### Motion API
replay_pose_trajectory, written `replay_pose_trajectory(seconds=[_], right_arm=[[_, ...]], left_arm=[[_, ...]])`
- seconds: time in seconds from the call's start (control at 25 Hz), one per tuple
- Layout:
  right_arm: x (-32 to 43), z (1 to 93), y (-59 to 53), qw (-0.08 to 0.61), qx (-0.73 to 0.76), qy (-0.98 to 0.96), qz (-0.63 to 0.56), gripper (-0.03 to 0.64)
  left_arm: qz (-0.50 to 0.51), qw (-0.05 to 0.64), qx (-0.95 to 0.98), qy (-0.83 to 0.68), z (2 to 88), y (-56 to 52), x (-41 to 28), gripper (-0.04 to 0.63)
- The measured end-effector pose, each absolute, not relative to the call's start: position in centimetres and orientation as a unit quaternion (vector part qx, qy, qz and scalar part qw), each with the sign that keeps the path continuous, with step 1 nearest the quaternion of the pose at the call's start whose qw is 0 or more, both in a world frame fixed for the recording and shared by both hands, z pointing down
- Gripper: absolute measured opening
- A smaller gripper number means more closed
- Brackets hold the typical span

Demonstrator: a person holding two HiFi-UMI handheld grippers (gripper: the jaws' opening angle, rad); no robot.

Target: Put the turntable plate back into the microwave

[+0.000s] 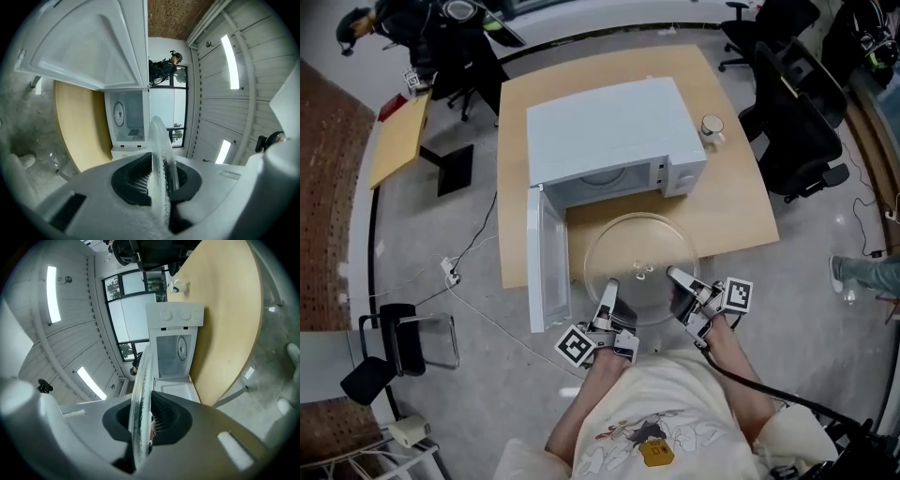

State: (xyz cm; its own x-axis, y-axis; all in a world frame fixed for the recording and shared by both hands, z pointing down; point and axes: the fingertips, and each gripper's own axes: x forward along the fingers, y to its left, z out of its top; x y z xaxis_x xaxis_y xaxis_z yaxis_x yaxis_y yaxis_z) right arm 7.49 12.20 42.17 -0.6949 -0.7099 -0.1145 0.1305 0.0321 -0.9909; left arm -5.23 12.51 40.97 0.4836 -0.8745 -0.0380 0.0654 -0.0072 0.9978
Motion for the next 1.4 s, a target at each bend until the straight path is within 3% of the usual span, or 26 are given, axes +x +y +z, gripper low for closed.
replay_pose_trajectory(seconds=[0.76,1.4], right_arm=[[5.8,49.3,-1.5,0.249,-0.215,0.659,-0.676,0.032],[2.4,52.9,-13.2,0.300,-0.283,0.651,-0.637,0.032]], left_arm=[[-0.439,0.592,0.556,-0.383,48.9,0.4,-7.4,0.028],[-0.501,0.579,0.527,-0.368,53.6,-10.5,-10.9,0.032]])
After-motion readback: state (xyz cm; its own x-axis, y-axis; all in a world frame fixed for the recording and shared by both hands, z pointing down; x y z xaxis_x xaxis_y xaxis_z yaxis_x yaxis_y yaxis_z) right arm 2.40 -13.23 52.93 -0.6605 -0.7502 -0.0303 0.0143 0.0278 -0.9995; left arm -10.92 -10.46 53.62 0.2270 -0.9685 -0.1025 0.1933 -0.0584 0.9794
